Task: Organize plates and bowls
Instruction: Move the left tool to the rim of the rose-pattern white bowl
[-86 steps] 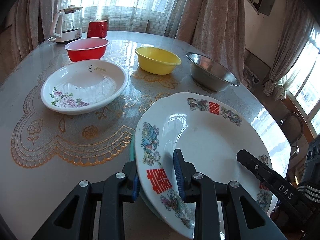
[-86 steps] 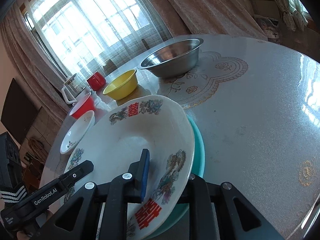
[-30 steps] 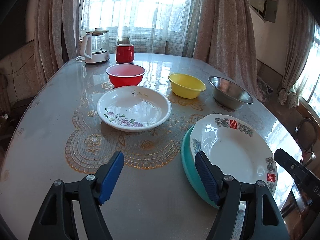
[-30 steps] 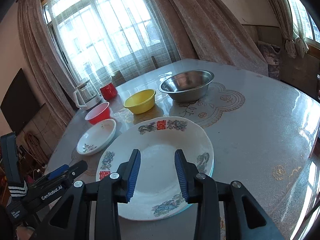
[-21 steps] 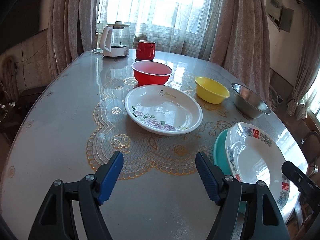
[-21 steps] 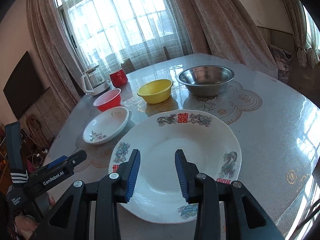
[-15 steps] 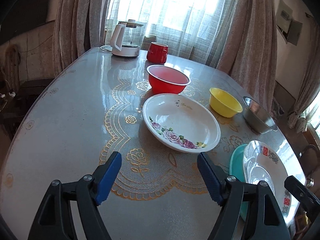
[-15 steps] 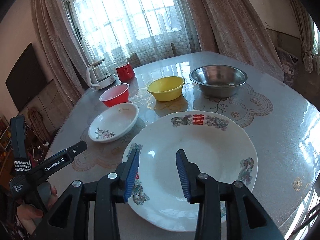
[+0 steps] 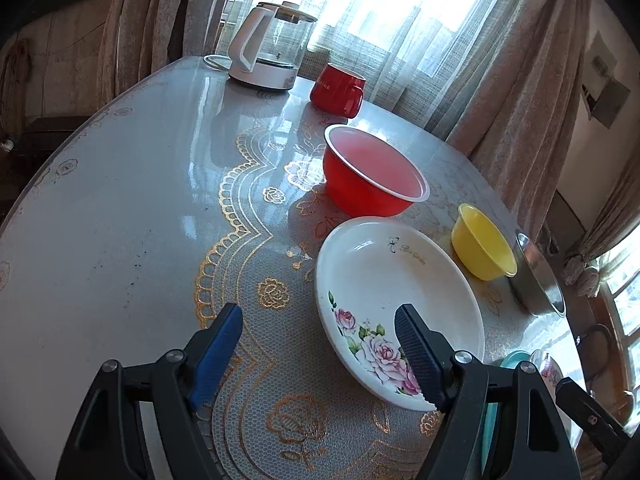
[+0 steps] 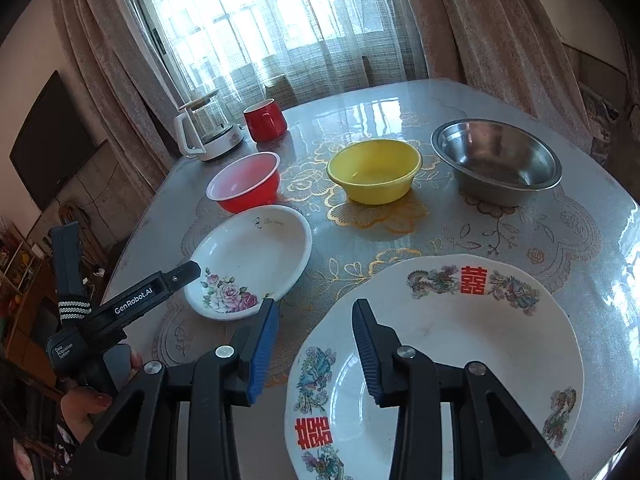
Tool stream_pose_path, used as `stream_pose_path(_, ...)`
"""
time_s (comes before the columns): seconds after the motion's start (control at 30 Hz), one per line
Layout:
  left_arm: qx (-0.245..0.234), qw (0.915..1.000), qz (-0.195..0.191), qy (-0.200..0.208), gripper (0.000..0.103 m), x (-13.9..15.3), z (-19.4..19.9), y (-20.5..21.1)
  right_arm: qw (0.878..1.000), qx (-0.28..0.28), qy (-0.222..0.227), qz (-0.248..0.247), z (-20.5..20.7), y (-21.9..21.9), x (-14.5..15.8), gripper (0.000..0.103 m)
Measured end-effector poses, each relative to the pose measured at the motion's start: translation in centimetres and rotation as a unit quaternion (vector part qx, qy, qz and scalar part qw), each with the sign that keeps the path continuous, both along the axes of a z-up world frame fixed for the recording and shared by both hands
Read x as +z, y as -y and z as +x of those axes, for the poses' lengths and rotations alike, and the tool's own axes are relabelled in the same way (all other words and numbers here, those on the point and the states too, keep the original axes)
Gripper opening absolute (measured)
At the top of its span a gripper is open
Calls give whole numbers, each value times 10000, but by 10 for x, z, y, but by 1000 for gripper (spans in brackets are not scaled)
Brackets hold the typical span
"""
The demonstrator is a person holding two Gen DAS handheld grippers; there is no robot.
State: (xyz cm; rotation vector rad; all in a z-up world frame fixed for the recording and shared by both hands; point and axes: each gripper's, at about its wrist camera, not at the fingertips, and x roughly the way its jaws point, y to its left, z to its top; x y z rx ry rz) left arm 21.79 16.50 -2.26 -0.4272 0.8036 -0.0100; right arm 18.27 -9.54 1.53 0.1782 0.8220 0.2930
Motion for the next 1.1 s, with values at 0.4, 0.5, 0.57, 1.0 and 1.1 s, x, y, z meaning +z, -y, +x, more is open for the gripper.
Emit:
stream_pose_path(0.4,-365,9990,258,8,73,1,4,13,9970,-127,-677,-365,63,-35,-17,39)
stream_pose_path(0.5,-418,9984,371,-26,70,0,6,17,9959,-60,-839,-323,73,-40,-24,39)
stream_pose_path(0.57,-466,9982,358,-107,66,-2,8,18,9955,-44,-882,-343,80,-44,-26,39)
stream_pose_path(1.0,-350,9986,335,-193,62,-5,10,11,9913,17,-1298,-213,110,-57,-44,39)
stream_pose_path(1.1,-359,9984,381,-195,60,-5,10,12,9891,-28,-1449,-275,115,-60,-49,39)
